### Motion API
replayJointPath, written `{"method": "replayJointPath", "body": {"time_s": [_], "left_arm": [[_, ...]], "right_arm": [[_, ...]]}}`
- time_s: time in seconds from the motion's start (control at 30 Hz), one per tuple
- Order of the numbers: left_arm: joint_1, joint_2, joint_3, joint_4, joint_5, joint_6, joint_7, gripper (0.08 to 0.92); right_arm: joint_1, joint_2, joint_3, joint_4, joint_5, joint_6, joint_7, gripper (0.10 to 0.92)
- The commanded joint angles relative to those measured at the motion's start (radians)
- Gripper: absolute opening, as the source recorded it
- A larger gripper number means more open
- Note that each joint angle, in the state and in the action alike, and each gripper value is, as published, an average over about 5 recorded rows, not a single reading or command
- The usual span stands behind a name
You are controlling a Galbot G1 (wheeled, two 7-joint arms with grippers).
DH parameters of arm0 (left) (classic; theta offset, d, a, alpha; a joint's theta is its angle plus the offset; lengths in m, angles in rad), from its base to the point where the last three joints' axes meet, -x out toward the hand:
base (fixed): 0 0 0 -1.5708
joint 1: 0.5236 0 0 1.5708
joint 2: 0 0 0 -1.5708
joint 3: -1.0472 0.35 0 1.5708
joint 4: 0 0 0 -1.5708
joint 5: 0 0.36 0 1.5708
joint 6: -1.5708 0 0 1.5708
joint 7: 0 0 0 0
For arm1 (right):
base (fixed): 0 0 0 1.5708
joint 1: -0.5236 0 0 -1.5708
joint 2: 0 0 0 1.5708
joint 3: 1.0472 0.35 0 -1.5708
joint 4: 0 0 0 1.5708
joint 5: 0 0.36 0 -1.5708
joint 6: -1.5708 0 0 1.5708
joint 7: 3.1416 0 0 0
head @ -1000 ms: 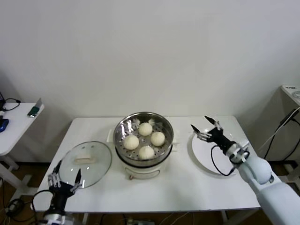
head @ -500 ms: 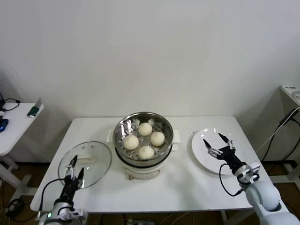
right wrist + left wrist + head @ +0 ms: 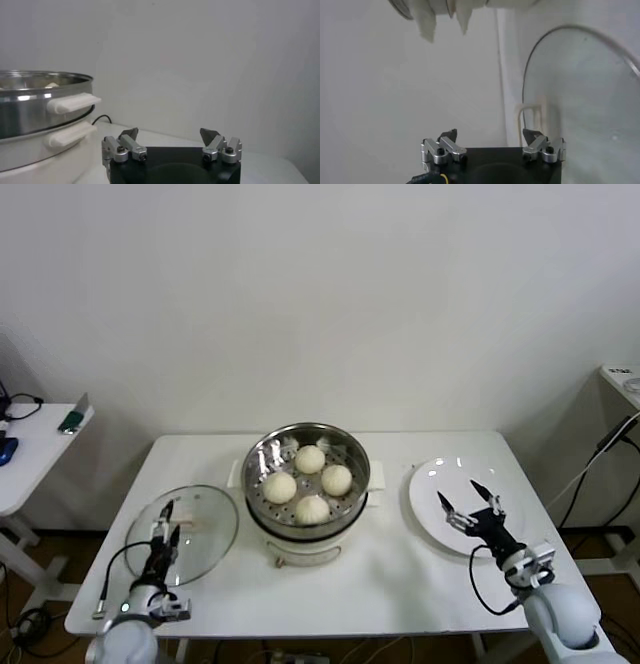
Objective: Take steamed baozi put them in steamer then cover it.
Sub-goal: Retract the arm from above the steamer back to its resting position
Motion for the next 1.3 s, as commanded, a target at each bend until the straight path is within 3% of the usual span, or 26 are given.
{"method": "replayJointPath", "body": {"time_s": [0.03, 0.6, 0.7, 1.3], "left_arm": [[-0.128, 0.006, 0.019, 0.148, 0.022, -0.001, -0.034, 0.823], [-0.173, 0.007, 0.047, 0.18, -0.025, -0.01, -0.02, 0.823], [-0.174, 0.006, 0.047, 0.187, -0.023, -0.018, -0.011, 0.792], [-0.141, 0.016, 0.041, 0.116, -0.059, -0.018, 0.009, 0.264]], "right_arm": [[-0.016, 0.02, 0.014, -0.008, -0.037, 0.008, -0.01, 0.823], [-0.02, 0.042, 0.017, -0.035, -0.083, 0.034, -0.035, 0.823], [-0.017, 0.05, 0.015, -0.043, -0.094, 0.039, -0.038, 0.823], [0.001, 0.067, 0.014, -0.065, -0.115, 0.052, -0.041, 0.823]]}}
